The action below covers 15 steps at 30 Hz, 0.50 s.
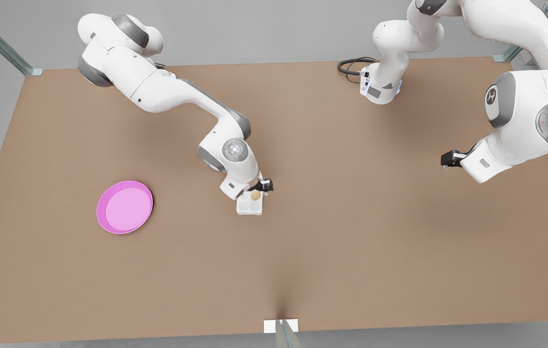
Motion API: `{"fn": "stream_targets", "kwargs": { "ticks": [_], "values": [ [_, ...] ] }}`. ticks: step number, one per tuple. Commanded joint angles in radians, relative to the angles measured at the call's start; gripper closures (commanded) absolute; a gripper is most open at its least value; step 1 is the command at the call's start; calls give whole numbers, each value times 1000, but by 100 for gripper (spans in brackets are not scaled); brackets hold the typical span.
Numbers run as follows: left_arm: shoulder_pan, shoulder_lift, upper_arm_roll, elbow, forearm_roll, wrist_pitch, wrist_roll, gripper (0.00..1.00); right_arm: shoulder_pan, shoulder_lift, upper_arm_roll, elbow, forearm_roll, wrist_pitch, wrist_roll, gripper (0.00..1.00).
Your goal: Pack egg into the box and close the box lid
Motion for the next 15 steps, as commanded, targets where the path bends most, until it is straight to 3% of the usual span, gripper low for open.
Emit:
{"fn": "stream_targets", "kwargs": {
  "ticks": [1,2,3,4,5,6,9,15],
  "values": [
    [0,0,0,0,1,-2,-4,0,-18,-6,46,130,-29,-104,-83,0],
    [-37,12,0,2,1,-86,-25,0,-107,-102,-47,155,140,-215,-457,0],
    [-42,15,-11,2,-3,-174,-91,0,-107,-208,-302,155,329,-318,-805,0],
    [-132,21,-45,2,-3,-292,-212,0,-104,-302,-494,156,365,-447,-985,0],
    [-330,54,-45,3,-12,-332,-441,35,-108,-414,-558,144,362,-643,-982,0],
    [-440,81,-46,10,-145,-321,-678,79,-110,-489,-563,106,363,-755,-918,0],
    [-746,202,-46,13,-331,-162,-1144,79,-102,-461,-561,173,351,-803,-881,0],
    [-859,393,-46,13,-427,378,-1401,79,-122,-461,-558,175,395,-815,-859,0]
  ]
}}
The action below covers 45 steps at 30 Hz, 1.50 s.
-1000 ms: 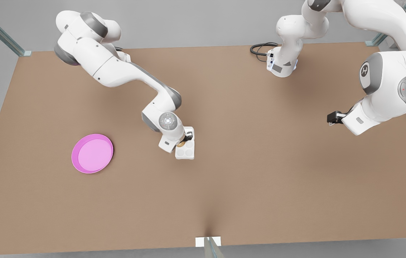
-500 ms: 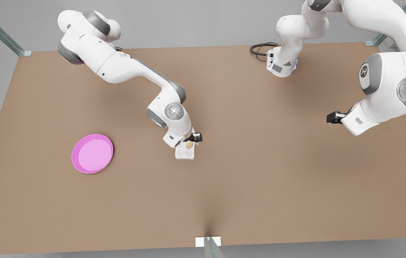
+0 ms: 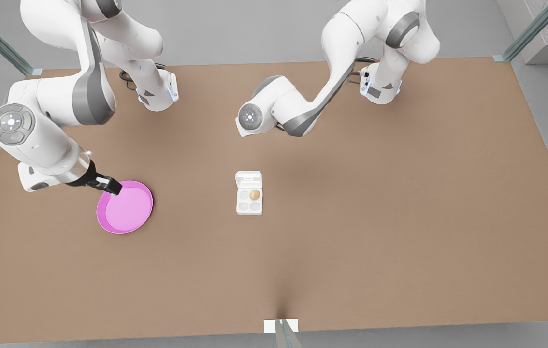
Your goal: Pack egg into the box and close the box lid
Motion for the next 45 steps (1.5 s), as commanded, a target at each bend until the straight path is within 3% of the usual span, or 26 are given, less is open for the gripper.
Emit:
{"fn": "stream_targets", "kwargs": {
  "ticks": [1,4,8,32,33,34,35,36,37,38,39,41,42,43,45],
  "values": [
    [-5,41,1,1,-52,394,-842,79,-1,-1,0,1,46,-109,-380,0],
    [0,97,16,1,13,626,-841,79,-23,-1,-1,3,50,-110,-385,0],
    [-16,149,16,-1,125,706,-847,79,-57,-1,-1,4,53,-111,-386,0],
    [30,201,97,37,133,735,-836,79,-57,-1,-1,3,55,-114,-386,0],
    [46,161,105,56,117,686,-836,79,-57,-1,-1,3,55,-114,-386,0],
    [128,28,107,97,53,390,-830,79,-57,-1,-1,3,55,-114,-386,0],
    [366,-23,103,320,-8,-26,-812,79,-57,-1,-1,3,55,-114,-386,0],
    [620,-21,99,370,-53,-116,-533,74,-57,-1,-1,3,55,-114,-386,0],
    [734,-2,103,363,19,-133,-153,0,-57,-1,-1,3,55,-114,-386,0],
    [741,8,103,346,249,-132,328,0,-57,-1,-1,3,55,-114,-386,0],
    [741,-34,122,349,326,-153,466,0,-57,-1,-1,3,55,-114,-386,0],
    [776,-359,113,192,350,-201,545,0,-57,-1,-1,3,55,-114,-386,0],
    [771,-449,102,108,347,-193,653,0,-55,-1,-1,3,55,-114,-386,0],
    [753,-514,102,22,343,-169,678,0,-53,-1,-1,3,55,-114,-386,0],
    [747,-520,102,7,335,-162,681,0,-57,-1,-1,-3,50,-114,-375,0]
  ]
}}
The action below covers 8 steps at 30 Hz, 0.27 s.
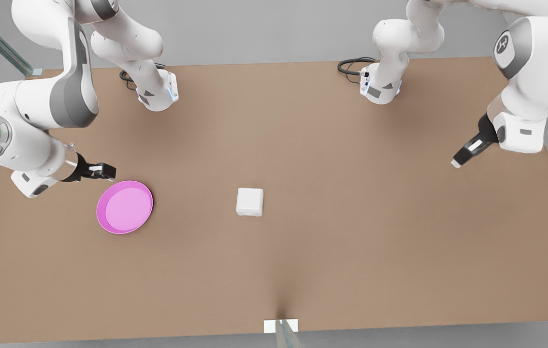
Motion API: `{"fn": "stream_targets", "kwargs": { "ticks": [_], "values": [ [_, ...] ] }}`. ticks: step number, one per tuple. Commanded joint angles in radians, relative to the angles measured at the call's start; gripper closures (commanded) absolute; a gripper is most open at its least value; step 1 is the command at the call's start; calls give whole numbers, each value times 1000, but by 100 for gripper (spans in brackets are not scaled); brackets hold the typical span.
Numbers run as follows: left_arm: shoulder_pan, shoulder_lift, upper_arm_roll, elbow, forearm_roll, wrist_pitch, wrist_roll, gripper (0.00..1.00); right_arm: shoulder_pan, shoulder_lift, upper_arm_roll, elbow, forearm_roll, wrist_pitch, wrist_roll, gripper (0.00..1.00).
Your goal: Pack egg into the box and close the box lid
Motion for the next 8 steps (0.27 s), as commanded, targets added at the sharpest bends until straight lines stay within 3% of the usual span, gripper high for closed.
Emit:
{"fn": "stream_targets", "kwargs": {
  "ticks": [1,8],
  "values": [
    [-2,-20,-2,-20,41,-140,880,0,0,-1,0,-1,-2,-8,-27,0],
    [0,-18,-2,-20,43,-145,882,0,0,7,0,3,-10,-23,-31,0]
  ]
}}
